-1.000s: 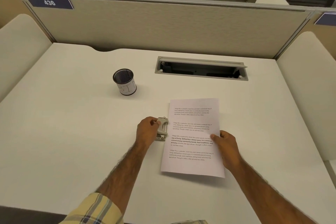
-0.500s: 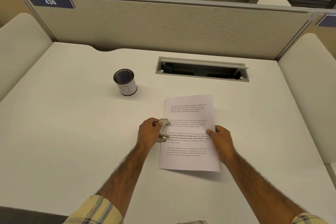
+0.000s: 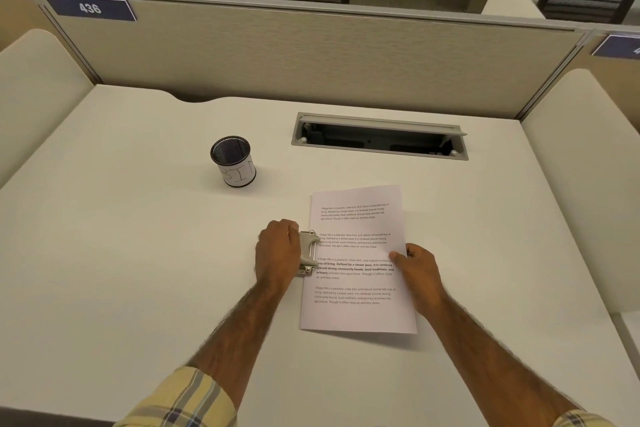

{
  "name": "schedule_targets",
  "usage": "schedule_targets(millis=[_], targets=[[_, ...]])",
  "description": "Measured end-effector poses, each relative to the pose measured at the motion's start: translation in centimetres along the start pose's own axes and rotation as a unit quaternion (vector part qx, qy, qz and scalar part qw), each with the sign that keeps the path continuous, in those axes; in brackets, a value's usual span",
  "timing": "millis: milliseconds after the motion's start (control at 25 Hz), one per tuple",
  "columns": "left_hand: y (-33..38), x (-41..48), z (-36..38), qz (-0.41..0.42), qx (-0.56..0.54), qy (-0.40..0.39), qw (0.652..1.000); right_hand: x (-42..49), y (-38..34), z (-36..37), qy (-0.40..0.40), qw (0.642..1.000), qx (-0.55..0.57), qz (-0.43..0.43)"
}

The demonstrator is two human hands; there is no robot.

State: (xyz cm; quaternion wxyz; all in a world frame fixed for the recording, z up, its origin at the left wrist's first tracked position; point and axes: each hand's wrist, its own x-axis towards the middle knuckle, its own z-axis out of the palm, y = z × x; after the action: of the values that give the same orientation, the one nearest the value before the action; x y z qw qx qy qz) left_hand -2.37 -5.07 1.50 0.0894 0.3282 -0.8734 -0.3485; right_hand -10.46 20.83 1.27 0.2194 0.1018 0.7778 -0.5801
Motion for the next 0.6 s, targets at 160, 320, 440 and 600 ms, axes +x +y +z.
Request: schedule_targets(millis=[160,320,440,600], targets=[[1.4,1.4,0.5,0.033,-0.014,-0.001,0.999,-0.1,-0.1,0.0,0.004,1.000,-0.006,-0.005],[1.3,2.4,1.6,-0.005,0.053,-0.101,0.993,0.0,0.2,0.1,0.002,1.000,-0.005,-0.001],[0.6,2.4,2.3,-0.009,0.062,-0.123,0.990,-0.1,0.3,0.4,0.000,1.000,-0.002,0.002],[0.6,2.5,2.5,-0.011,0.064,-0.124,0.990,-0.1,0.2,0.5,0.007,1.000,-0.004,-0.001]])
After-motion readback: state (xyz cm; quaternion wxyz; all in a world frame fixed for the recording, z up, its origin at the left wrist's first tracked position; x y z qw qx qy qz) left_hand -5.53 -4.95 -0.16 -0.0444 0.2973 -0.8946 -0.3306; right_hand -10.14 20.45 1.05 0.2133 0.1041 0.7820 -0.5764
